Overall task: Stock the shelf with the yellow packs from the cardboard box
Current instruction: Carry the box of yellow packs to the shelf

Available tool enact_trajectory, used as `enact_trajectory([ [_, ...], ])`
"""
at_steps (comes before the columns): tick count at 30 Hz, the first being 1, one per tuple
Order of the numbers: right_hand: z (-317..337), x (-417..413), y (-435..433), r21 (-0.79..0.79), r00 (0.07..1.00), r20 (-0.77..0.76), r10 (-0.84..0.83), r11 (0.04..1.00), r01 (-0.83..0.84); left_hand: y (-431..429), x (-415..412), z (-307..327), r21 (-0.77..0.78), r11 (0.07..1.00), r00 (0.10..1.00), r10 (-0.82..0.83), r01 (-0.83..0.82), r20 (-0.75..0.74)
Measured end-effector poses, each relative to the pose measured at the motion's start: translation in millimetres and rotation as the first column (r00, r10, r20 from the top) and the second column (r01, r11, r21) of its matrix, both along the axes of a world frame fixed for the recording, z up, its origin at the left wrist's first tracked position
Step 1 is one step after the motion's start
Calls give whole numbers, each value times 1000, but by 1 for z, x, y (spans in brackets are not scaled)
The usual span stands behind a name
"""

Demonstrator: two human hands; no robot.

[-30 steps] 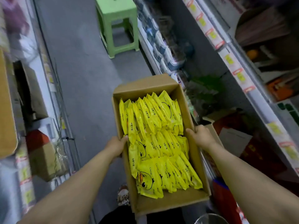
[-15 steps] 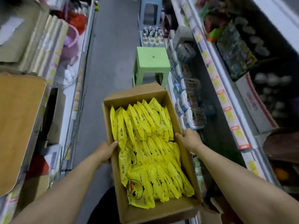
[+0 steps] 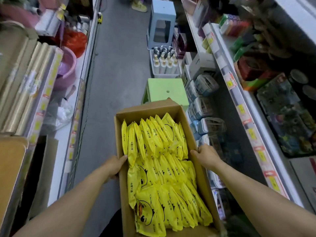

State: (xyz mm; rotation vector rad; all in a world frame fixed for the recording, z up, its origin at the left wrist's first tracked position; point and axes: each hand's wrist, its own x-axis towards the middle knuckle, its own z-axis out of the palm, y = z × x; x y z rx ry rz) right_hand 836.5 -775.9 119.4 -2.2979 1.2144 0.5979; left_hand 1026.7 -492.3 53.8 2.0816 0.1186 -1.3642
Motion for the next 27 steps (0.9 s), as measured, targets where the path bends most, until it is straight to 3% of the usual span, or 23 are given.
enact_trajectory([
  [11,-16,193,-181,66,986,139,-93,994,84,-201,219,35,8,998,988,-68,68,139],
  [17,-12,302,-287,70,981,155,-119,992,109,-305,324,39,-6,999,991,-32,34,128],
  [24,-55,377,-355,45,955,125,-269,963,266,-397,404,-12,-52,995,992,-83,88,91],
  [27,-66,404,-364,20,891,162,-424,904,426,-420,440,-60,13,971,965,-239,240,111],
])
